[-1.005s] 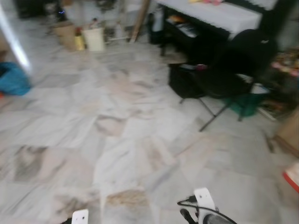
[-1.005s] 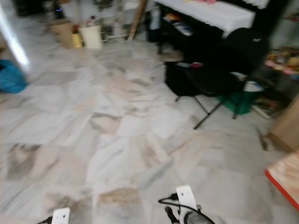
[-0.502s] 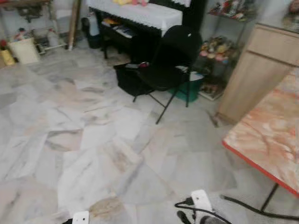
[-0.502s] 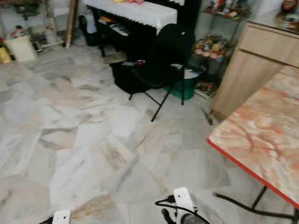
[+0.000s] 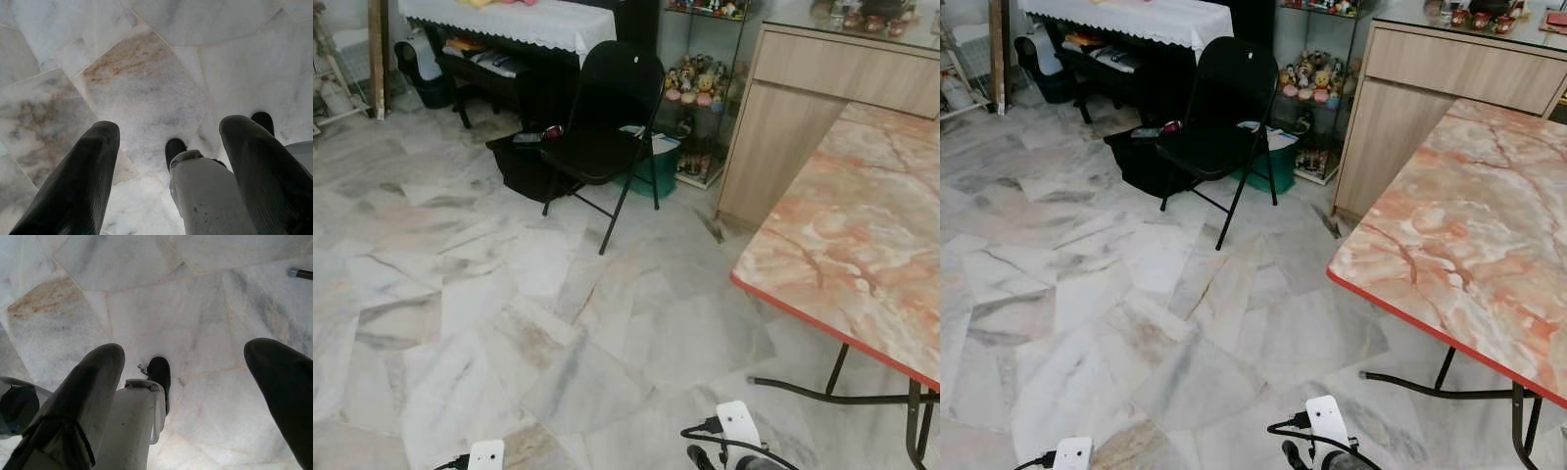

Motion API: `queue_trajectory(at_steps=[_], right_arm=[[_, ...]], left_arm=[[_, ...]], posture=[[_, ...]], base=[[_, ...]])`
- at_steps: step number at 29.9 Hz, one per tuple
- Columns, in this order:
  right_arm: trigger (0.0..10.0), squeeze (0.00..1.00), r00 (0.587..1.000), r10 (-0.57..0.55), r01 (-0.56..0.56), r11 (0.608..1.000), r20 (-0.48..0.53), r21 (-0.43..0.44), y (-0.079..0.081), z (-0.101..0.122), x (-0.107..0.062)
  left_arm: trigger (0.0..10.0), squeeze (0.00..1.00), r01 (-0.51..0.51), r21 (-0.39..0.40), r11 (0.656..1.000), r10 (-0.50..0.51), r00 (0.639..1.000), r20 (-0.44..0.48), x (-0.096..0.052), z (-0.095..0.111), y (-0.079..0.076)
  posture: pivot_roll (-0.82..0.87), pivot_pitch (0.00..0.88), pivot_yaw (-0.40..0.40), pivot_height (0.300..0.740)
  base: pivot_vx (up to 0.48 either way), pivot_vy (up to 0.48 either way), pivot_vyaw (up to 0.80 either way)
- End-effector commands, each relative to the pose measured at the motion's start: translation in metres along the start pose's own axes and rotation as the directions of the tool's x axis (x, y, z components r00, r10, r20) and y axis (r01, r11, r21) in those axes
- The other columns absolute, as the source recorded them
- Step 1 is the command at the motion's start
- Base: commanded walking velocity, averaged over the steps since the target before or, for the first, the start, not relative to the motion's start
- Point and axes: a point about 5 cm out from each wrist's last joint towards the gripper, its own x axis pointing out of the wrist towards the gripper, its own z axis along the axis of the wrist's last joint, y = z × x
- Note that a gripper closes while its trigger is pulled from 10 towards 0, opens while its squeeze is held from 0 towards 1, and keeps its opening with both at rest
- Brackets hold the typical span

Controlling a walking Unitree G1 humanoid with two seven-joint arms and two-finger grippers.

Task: Hang hanger

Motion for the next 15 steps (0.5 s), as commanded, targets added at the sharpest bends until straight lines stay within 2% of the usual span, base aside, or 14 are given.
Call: queue_trajectory(at_steps=[1,3,6,8,15], right_arm=[[10.0,0.0,1.0,-0.001,0.001,1.0,-0.005,-0.009,0.0004,-0.0015,-0.0001],[10.0,0.0,1.0,-0.001,0.001,1.0,-0.007,-0.008,0.0002,-0.0019,-0.0002],[10.0,0.0,1.0,-0.001,0.001,1.0,-0.008,-0.008,0.0003,-0.0022,-0.0002],[10.0,0.0,1.0,0.0,0.0,1.0,-0.009,-0.008,0.0003,-0.0023,-0.0002],[10.0,0.0,1.0,0.0,0.0,1.0,-0.007,-0.005,0.0009,-0.0018,0.0]], left_arm=[[10.0,0.0,-0.009,0.004,1.0,0.009,1.0,-0.01,-0.0013,-0.0049,0.0023],[10.0,0.0,-0.007,0.014,1.0,0.008,1.0,-0.013,-0.0016,-0.0063,0.0017],[10.0,0.0,-0.013,0.018,1.0,0.014,1.0,-0.02,-0.0021,-0.0083,0.0022],[10.0,0.0,-0.019,-0.001,1.0,0.019,0.999,-0.025,-0.0024,-0.0098,0.0032],[10.0,0.0,-0.011,0.009,1.0,0.012,1.0,-0.026,-0.0026,-0.0099,0.0053]], posture=[[-0.1,0.0,0.029,0.74],[-0.1,0.0,0.028,0.74],[-0.1,0.0,0.027,0.74],[-0.1,0.0,0.027,0.74],[-0.1,0.0,0.032,0.74]], base=[[0.0,0.0,-0.75],[0.0,0.0,-0.75],[0.0,-0.305,-0.75],[0.0,0.0,-0.75],[0.0,0.0,-0.75]])
